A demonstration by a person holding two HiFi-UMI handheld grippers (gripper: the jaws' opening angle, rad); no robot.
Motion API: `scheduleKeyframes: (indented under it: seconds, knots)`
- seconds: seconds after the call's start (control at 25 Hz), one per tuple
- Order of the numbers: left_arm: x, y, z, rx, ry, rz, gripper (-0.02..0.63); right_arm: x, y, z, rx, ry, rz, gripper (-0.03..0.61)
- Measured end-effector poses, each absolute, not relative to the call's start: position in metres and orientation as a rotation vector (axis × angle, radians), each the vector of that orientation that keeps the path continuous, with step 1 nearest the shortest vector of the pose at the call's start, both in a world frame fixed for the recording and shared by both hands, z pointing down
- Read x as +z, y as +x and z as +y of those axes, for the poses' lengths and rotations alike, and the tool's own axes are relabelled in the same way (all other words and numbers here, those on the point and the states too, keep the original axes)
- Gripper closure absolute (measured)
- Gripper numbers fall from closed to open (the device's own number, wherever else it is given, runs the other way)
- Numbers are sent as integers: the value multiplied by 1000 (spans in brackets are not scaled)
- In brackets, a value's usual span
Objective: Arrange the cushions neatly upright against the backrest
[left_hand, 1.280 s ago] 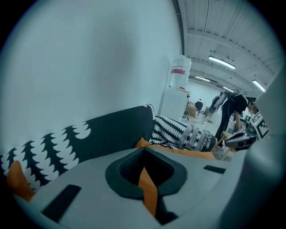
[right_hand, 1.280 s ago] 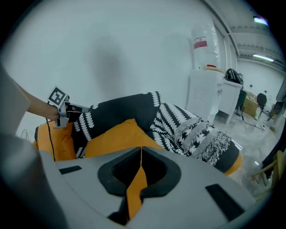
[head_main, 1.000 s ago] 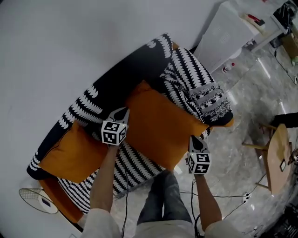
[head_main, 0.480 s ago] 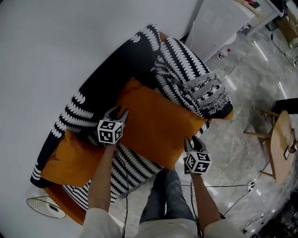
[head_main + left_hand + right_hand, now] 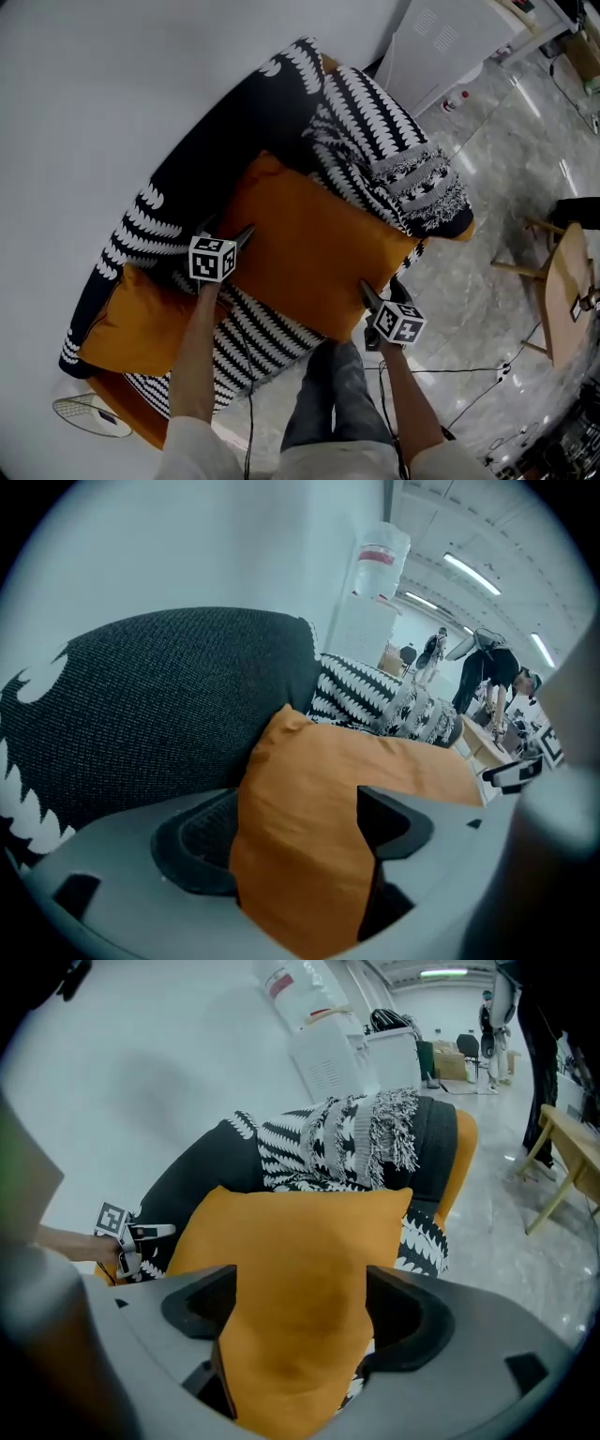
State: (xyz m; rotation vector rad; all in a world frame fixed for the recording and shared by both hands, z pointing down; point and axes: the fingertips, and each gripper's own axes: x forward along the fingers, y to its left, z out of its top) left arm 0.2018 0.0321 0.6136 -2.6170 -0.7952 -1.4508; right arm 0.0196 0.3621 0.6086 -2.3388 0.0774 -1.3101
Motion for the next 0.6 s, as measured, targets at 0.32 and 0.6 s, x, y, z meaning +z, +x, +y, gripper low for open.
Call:
scheduleKeyframes:
  seconds: [0.32, 0.6]
  knots:
    - [651, 211, 25, -1539, -2517, -799, 227, 639, 24, 363, -1384, -2241, 46, 169]
    - [676, 219, 24, -1564, -2471, -877, 179, 666, 33, 359, -1421, -2237, 9, 169]
